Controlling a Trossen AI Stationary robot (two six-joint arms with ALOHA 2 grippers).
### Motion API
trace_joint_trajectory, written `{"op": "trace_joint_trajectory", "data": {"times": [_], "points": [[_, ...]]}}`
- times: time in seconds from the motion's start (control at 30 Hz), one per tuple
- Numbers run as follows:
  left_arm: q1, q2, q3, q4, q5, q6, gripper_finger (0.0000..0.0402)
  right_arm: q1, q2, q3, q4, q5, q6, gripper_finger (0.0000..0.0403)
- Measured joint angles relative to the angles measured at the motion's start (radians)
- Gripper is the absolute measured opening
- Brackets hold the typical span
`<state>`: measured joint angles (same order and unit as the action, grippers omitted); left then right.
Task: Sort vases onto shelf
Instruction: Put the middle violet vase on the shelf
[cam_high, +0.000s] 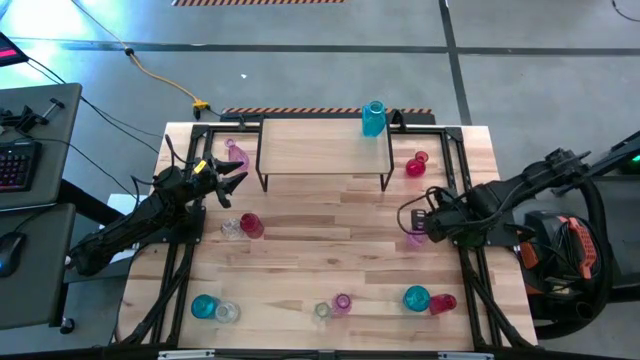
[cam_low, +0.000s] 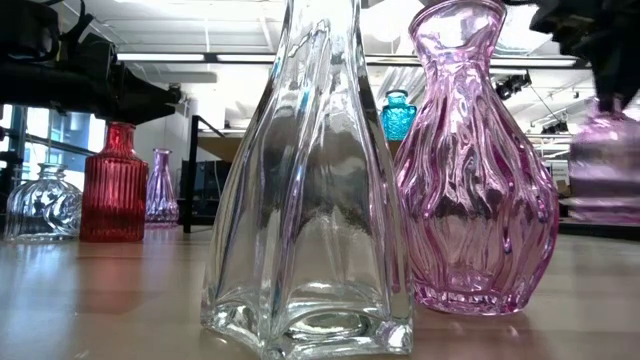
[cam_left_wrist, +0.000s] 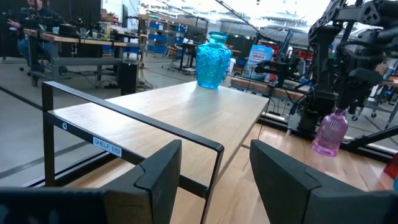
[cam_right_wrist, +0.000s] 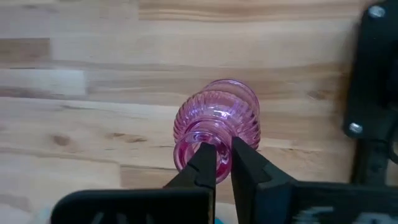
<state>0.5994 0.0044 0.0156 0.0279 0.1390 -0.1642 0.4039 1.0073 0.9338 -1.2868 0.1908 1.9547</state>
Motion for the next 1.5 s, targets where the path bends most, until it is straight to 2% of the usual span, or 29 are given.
{"op": "trace_joint_trajectory", "data": {"times": [0.2, 0.37, 0.73, 1.03, 1.5], "points": [[0.000, 0.000, 0.000, 0.000, 0.000, 0.000, 0.0184, -0.115, 0.008, 0.067, 0.030, 0.001, -0.173, 0.0001], [0.000, 0.000, 0.000, 0.000, 0.000, 0.000, 0.0184, -0.219, 0.069, 0.161, 0.041, -0.009, -0.343, 0.0001], [0.000, 0.000, 0.000, 0.000, 0.000, 0.000, 0.0184, -0.427, 0.287, 0.473, -0.031, -0.064, -0.725, 0.0001], [0.000, 0.000, 0.000, 0.000, 0.000, 0.000, 0.0184, -0.526, 0.464, 0.719, -0.075, -0.125, -0.989, 0.0000], [0.000, 0.000, 0.000, 0.000, 0.000, 0.000, 0.0184, -0.717, 0.747, 1.126, -0.148, -0.146, -1.354, 0.0000]]}}
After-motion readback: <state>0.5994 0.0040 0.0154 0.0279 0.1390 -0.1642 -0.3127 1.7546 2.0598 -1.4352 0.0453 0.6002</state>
